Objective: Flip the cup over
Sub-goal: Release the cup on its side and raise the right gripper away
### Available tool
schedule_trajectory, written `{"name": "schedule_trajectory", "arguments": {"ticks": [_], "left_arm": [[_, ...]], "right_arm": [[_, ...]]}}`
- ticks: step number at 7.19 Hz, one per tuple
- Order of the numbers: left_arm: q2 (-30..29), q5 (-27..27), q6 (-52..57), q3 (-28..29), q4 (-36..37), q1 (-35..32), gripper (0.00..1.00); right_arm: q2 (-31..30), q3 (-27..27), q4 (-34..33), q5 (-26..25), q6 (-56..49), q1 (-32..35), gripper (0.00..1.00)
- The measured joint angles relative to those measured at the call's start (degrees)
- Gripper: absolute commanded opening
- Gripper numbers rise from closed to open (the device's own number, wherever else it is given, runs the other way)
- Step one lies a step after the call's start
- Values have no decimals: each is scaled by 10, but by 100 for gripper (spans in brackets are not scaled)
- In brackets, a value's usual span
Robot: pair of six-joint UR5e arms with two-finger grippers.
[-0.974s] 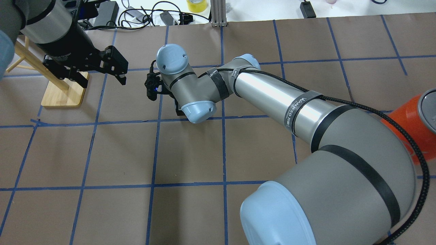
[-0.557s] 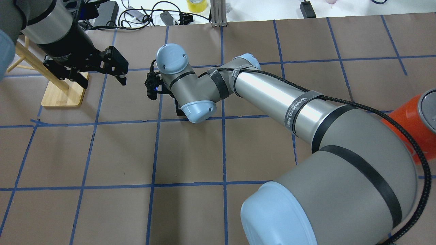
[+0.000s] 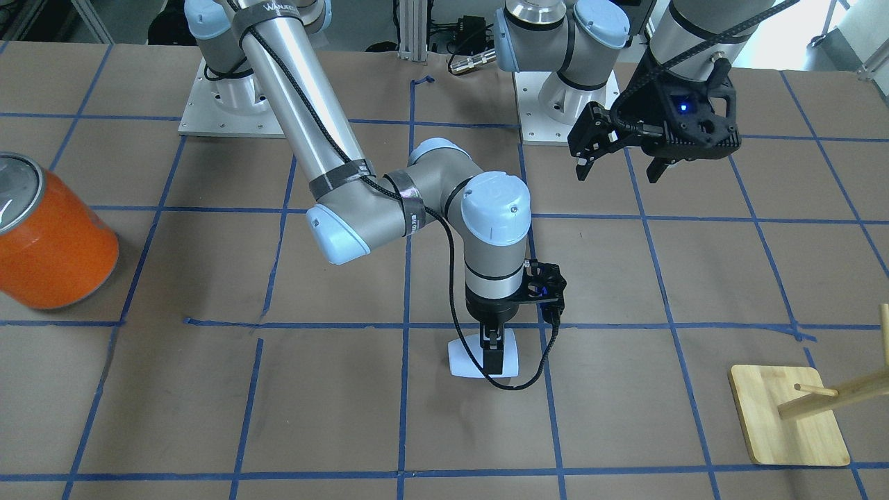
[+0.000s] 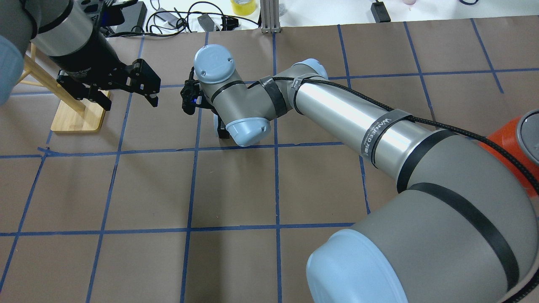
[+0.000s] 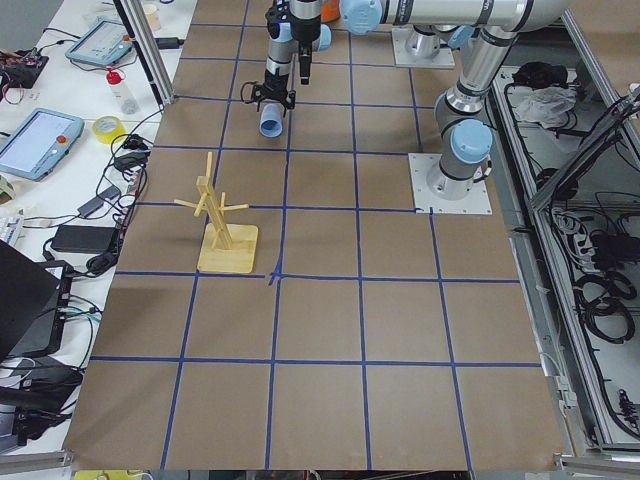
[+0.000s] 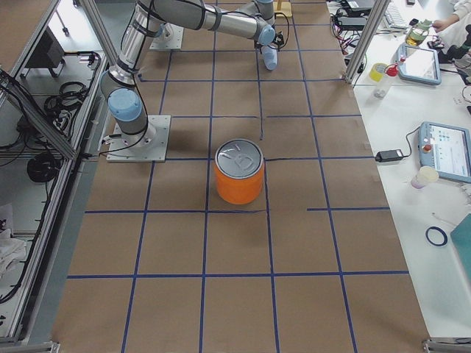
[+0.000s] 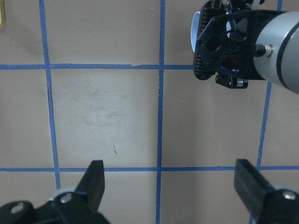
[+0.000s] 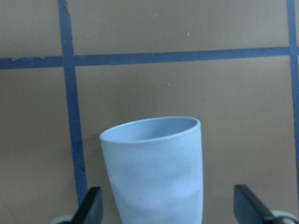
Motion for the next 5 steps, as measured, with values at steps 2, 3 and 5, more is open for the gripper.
{"name": "schedule_trajectory", "arguments": {"ticks": [2,3,5], "left_arm": [[-13,-12,3,1,23,4,100],[-32,-26,4,3,51,7,100],[-97,-61,16,1,128,15,100]], "right_arm": [[-46,1,79,-1,91,-43,100],[-71,3,125,-1,135,-76,100],[-120,8,210,-1,233,-164,100]]}}
